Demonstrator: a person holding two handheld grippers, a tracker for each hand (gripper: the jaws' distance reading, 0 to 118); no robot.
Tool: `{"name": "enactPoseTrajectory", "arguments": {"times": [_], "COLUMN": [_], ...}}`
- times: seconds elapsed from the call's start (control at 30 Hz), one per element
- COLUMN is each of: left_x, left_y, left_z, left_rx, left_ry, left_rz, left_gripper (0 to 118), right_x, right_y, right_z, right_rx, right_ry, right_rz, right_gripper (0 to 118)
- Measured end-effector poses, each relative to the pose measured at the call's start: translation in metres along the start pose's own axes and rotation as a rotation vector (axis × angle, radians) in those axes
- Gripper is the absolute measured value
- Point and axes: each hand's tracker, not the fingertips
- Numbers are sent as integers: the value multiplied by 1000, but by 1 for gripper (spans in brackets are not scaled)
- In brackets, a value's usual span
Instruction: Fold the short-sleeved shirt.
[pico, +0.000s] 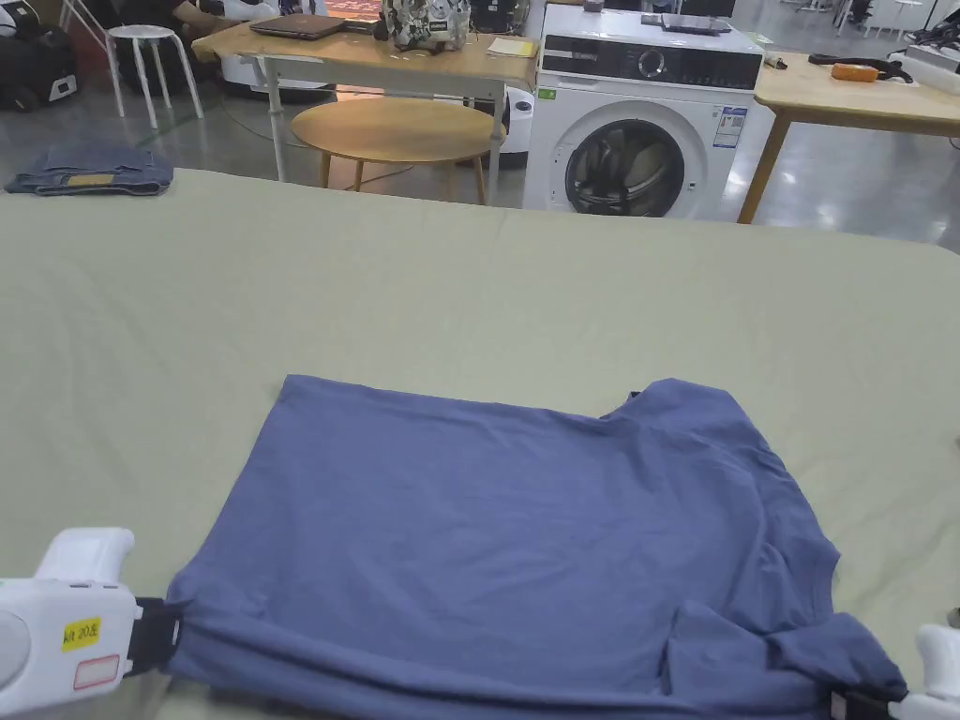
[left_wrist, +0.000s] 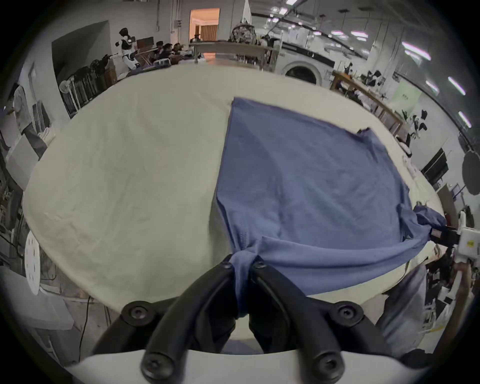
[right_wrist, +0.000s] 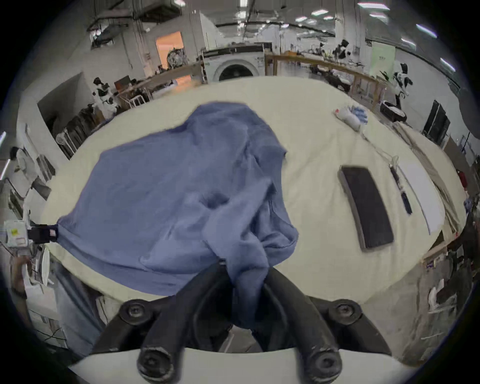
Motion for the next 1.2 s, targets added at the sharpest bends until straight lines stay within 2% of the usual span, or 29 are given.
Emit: {"name": "enactPoseTrajectory", "arguments": {"times": [0.23,0.53,0.7,0.9,0.97,1.0,1.03,1.07,1.1,1.13,1.2], "left_x": [-6,1,12,15,19,22,24,24,26,27,27], "left_y": [60,141,154,147,144,142,140,140,137,135,134], "left_z": [-13,-78,-119,-139,-139,-137,-133,-129,-123,-117,-102], "left_rx": [85,70,-10,-49,-51,-46,-28,-5,17,37,90], "left_ry": [-23,-6,38,54,63,66,79,94,107,107,68], "left_rz": [5,-4,-33,12,17,15,4,-10,-18,-18,-4], "left_gripper": [1,1,1,1,1,6,12,20,37,45,45], "right_x": [-7,-3,2,-3,-6,-6,-7,-9,-11,-14,-21], "right_y": [67,143,157,154,153,154,154,154,153,152,147], "right_z": [-5,-92,-149,-171,-171,-170,-166,-159,-155,-153,-136], "right_rx": [66,35,-53,-81,-68,-60,-44,-14,32,73,167], "right_ry": [17,2,-23,-42,-74,-88,-92,-100,-113,-124,-129], "right_rz": [-12,-28,-7,14,36,49,50,52,63,74,96], "right_gripper": [6,6,7,13,25,29,33,43,60,67,67]}}
